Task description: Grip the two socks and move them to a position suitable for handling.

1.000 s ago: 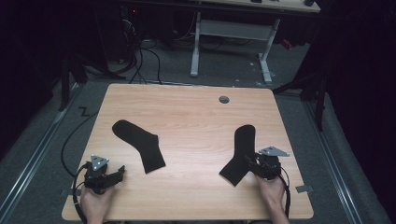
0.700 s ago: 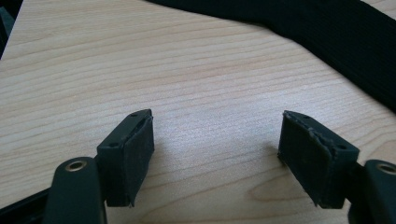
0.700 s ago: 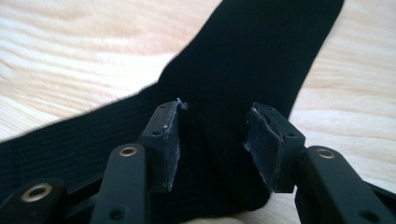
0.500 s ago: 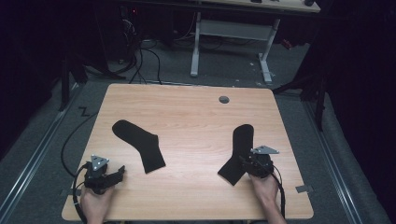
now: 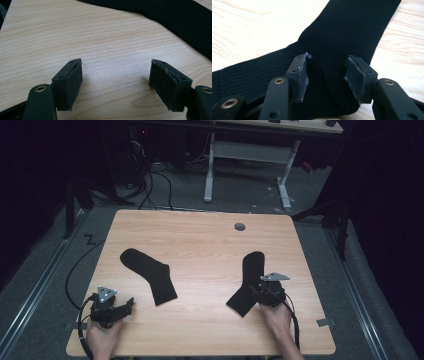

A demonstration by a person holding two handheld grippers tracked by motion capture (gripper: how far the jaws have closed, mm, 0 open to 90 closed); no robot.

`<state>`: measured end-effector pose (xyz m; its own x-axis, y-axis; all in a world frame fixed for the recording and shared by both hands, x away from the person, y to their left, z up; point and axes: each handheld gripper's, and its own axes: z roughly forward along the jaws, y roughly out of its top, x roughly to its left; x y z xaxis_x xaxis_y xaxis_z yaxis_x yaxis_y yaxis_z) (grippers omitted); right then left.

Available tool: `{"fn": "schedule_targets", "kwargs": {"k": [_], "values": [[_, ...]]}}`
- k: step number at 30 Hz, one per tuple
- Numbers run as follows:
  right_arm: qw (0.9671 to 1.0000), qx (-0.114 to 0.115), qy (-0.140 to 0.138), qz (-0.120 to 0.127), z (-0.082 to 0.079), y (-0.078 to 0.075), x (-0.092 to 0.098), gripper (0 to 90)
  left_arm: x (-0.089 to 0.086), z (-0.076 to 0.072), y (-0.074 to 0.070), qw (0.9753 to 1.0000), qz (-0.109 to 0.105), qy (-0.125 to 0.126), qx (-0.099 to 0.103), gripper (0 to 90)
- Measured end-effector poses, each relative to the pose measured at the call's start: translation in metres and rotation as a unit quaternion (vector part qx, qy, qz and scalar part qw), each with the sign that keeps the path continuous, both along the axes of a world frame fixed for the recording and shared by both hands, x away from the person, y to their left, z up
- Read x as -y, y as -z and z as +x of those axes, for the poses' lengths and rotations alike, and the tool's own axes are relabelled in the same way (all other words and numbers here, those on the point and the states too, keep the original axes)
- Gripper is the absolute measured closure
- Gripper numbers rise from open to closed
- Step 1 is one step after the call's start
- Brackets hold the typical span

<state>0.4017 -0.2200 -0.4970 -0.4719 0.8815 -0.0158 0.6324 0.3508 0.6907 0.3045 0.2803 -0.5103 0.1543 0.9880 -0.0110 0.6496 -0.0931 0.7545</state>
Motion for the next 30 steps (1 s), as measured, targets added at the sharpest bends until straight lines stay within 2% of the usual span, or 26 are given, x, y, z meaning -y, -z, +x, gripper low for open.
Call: {"fn": "schedule_targets", "kwargs": {"k": [8,12,15,23,30], "values": [[0.9998,0.014,-0.009,0.009,0.002,0.003,-0.012,50.9,0.000,0.000,0.000,1.0000,0.000,0.000,0.000,27.1],[0.9998,0.007,-0.017,0.005,0.005,0.002,-0.017,50.8,0.000,0.000,0.000,1.0000,0.000,0.000,0.000,27.1],[0.9995,0.003,-0.031,0.002,0.008,0.001,-0.026,50.8,0.000,0.000,0.000,1.0000,0.000,0.001,0.000,27.1],[0.9975,0.009,-0.070,0.005,0.007,0.003,-0.048,50.8,0.000,0.000,0.000,1.0000,0.000,0.001,0.000,27.1],[0.9952,0.013,-0.096,0.006,0.007,0.003,-0.056,50.8,0.000,0.000,0.000,1.0000,0.000,0.002,0.000,27.1]]}}
